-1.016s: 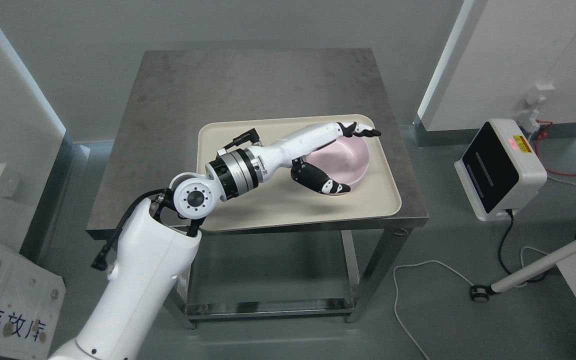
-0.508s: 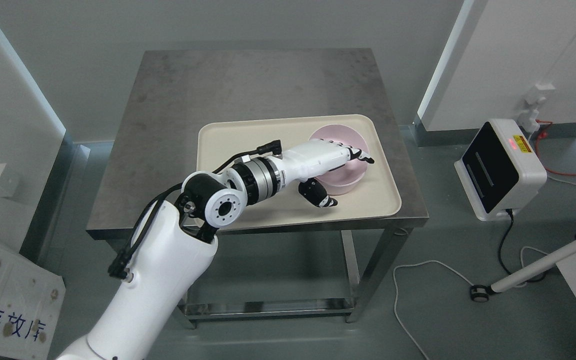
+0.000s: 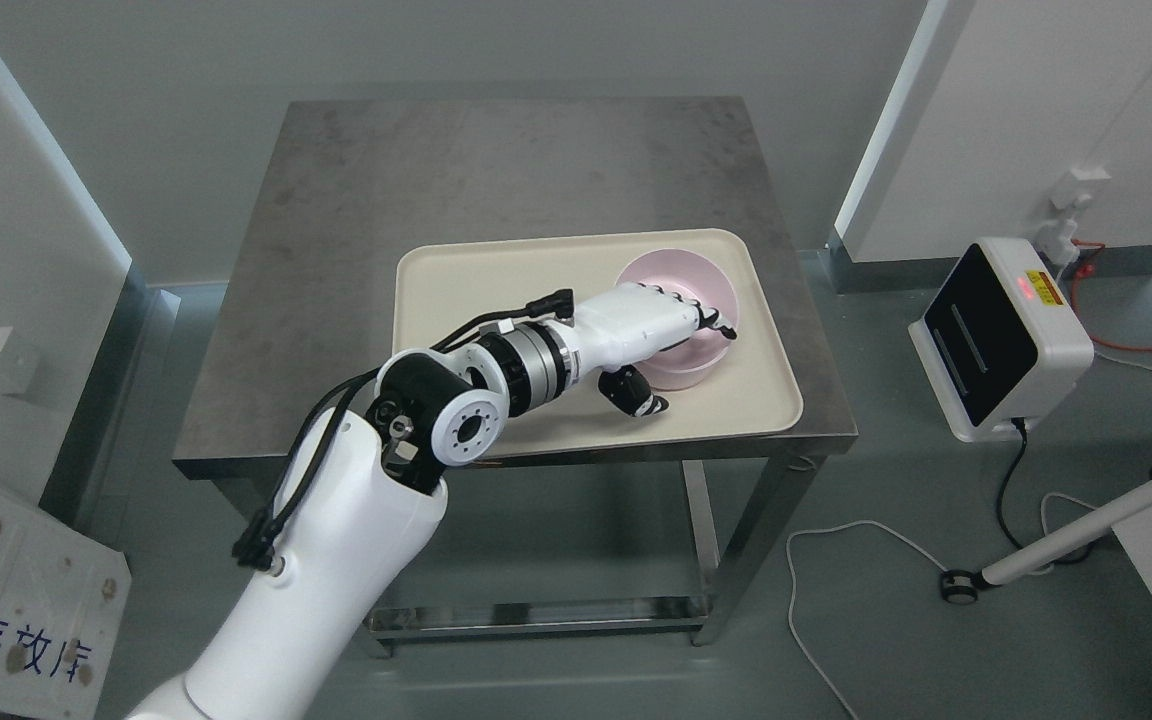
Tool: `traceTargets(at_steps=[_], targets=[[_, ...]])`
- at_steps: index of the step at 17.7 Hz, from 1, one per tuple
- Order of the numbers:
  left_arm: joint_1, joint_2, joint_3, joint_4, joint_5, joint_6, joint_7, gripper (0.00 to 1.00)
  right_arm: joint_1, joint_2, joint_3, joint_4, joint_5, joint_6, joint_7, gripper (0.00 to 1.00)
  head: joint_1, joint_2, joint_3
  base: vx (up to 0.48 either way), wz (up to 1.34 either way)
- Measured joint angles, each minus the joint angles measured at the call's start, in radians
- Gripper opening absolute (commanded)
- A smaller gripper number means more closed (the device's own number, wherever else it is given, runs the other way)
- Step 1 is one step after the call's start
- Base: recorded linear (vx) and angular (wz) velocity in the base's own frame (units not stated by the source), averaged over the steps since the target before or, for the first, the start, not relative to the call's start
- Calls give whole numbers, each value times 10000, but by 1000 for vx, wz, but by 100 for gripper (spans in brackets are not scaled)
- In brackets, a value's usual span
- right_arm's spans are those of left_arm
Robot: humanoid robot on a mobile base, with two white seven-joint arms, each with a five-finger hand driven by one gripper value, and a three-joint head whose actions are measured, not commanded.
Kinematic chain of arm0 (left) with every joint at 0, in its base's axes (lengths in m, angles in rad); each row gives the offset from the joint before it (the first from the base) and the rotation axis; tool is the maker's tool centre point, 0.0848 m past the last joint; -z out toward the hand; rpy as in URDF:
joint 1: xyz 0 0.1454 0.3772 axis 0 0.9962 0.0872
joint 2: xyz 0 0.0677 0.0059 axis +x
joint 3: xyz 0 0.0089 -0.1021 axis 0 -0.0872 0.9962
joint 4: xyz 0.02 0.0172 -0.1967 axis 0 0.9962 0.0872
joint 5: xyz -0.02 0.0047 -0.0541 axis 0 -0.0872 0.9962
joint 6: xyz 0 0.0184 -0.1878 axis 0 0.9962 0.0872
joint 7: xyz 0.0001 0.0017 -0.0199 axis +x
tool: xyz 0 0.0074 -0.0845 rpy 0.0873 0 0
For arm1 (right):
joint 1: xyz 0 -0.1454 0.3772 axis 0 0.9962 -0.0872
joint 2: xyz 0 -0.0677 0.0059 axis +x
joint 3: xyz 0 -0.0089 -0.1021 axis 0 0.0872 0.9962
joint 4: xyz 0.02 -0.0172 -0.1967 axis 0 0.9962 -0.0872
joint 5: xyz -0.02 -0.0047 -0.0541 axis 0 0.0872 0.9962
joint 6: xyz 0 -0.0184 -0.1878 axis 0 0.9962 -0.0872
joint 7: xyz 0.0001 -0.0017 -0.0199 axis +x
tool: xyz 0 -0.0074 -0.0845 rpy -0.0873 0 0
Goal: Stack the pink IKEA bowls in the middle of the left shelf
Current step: 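Reach the left hand to the stacked bowls and grip their rim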
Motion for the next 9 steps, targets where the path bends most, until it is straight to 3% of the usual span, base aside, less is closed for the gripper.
traceTargets(at_steps=[9], targets=[[-79, -53, -15, 463, -283, -71, 17, 62, 0, 0, 0, 0, 0, 0, 0, 100, 0, 0, 0, 0, 0]])
